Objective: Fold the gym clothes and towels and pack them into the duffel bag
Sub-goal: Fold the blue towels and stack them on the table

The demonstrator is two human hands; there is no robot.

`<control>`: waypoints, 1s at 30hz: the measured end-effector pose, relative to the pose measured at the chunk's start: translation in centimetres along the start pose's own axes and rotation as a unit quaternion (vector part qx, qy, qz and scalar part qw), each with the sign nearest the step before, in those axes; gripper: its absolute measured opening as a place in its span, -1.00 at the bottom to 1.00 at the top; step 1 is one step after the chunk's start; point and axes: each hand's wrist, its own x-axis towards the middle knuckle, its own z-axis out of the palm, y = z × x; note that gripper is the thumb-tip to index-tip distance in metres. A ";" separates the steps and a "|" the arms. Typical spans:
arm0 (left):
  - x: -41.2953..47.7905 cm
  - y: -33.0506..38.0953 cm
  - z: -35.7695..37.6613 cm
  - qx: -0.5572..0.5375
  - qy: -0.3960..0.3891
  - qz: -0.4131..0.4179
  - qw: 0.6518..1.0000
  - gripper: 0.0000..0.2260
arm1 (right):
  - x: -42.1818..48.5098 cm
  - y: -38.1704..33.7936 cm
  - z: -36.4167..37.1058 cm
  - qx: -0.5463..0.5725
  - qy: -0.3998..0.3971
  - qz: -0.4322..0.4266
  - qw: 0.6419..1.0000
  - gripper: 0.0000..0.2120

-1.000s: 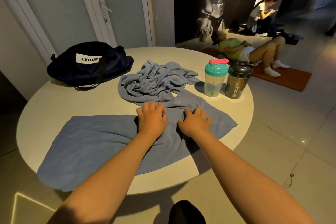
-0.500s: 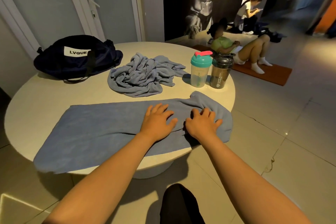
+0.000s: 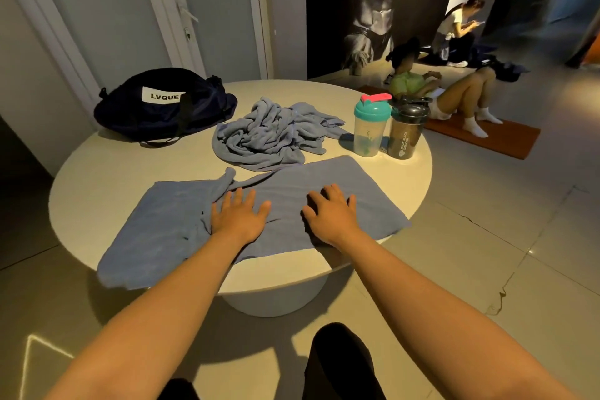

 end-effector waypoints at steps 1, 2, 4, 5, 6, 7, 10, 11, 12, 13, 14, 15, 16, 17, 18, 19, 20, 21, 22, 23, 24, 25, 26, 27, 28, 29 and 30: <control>0.2 -1.1 -0.4 0.000 0.003 -0.025 1.000 -0.35 | 0.1 -0.5 0.2 0.000 0.007 -0.005 1.000 -0.61; 0.3 -2.0 -0.7 0.001 0.005 -0.044 0.999 -0.36 | 0.2 -0.9 0.6 0.000 0.004 -0.006 1.000 -0.63; 0.4 -2.6 -0.9 0.010 0.007 -0.045 0.999 -0.37 | 0.3 -1.1 1.0 -0.003 -0.017 0.005 1.000 -0.60; 0.3 -2.5 -0.8 0.014 0.005 -0.029 0.999 -0.37 | 0.3 -1.0 1.2 -0.003 -0.021 0.018 1.000 -0.59; 0.1 -2.1 -0.6 0.016 0.003 -0.006 1.000 -0.37 | 0.4 -0.8 1.2 0.002 -0.016 0.034 0.999 -0.57; 0.0 -1.6 -0.3 0.019 0.004 0.022 1.000 -0.37 | 0.4 -0.7 1.0 0.007 -0.006 0.051 0.999 -0.57; -0.6 0.7 0.7 0.029 0.015 0.103 0.994 -0.35 | -0.3 -0.3 0.1 0.025 0.022 0.092 0.995 -0.60; -0.8 1.4 0.9 0.031 0.014 0.124 0.992 -0.32 | -0.6 0.0 -0.3 0.029 0.029 0.101 0.994 -0.60; -0.9 2.2 1.0 0.034 0.009 0.141 0.989 -0.29 | -1.0 0.4 -0.6 0.031 0.039 0.112 0.993 -0.61; -1.1 2.9 1.0 0.039 0.001 0.155 0.987 -0.26 | -1.3 0.8 -1.0 0.029 0.050 0.125 0.990 -0.62; -1.2 3.6 0.9 0.047 -0.009 0.167 0.985 -0.23 | -1.6 1.3 -1.3 0.024 0.061 0.141 0.988 -0.60; -1.3 4.3 0.8 0.057 -0.016 0.176 0.983 -0.21 | -1.9 2.0 -1.5 0.014 0.066 0.157 0.985 -0.59; -1.4 4.9 0.8 0.067 -0.020 0.183 0.981 -0.19 | -2.3 2.7 -1.6 0.001 0.068 0.170 0.983 -0.58; -1.4 5.6 0.8 0.071 -0.023 0.191 0.979 -0.18 | -2.6 3.3 -1.6 -0.012 0.069 0.179 0.981 -0.59; -1.5 6.2 1.0 0.070 -0.030 0.202 0.976 -0.16 | -2.9 4.0 -1.7 -0.020 0.072 0.190 0.979 -0.61; -1.5 6.7 1.2 0.065 -0.041 0.213 0.974 -0.14 | -3.2 4.7 -1.7 -0.017 0.076 0.205 0.976 -0.63; -1.6 7.2 1.5 0.059 -0.052 0.224 0.971 -0.12 | -3.4 5.3 -1.8 -0.007 0.083 0.221 0.972 -0.65; -1.7 7.7 1.7 0.054 -0.060 0.236 0.968 -0.11 | -3.6 5.8 -1.9 0.011 0.090 0.236 0.967 -0.66; -1.8 7.9 1.9 0.046 -0.063 0.247 0.966 -0.11 | -3.9 6.2 -1.9 0.031 0.095 0.246 0.964 -0.66; -2.0 8.3 2.1 0.038 -0.051 0.261 0.963 -0.12 | -4.2 6.5 -1.9 0.053 0.099 0.246 0.963 -0.66; -2.3 8.7 2.2 0.032 -0.016 0.277 0.960 -0.13 | -4.4 6.6 -1.7 0.070 0.104 0.233 0.964 -0.67; -2.6 9.2 2.3 0.028 0.038 0.299 0.953 -0.16 | -4.6 6.7 -1.6 0.074 0.111 0.214 0.968 -0.68; -3.1 9.8 2.4 0.028 0.098 0.322 0.941 -0.20 | -4.8 6.8 -1.6 0.069 0.121 0.199 0.970 -0.69; -3.6 10.5 2.5 0.038 0.140 0.339 0.929 -0.27 | -4.9 6.9 -1.7 0.060 0.135 0.189 0.971 -0.71; -4.0 11.0 2.6 0.053 0.152 0.346 0.924 -0.34 | -5.0 7.1 -2.0 0.048 0.147 0.184 0.971 -0.73; -4.2 11.4 2.9 0.066 0.137 0.336 0.929 -0.39 | -5.0 7.3 -2.3 0.036 0.155 0.183 0.970 -0.75; -4.3 11.6 3.2 0.068 0.103 0.308 0.943 -0.40 | -5.0 7.5 -2.8 0.034 0.164 0.181 0.969 -0.74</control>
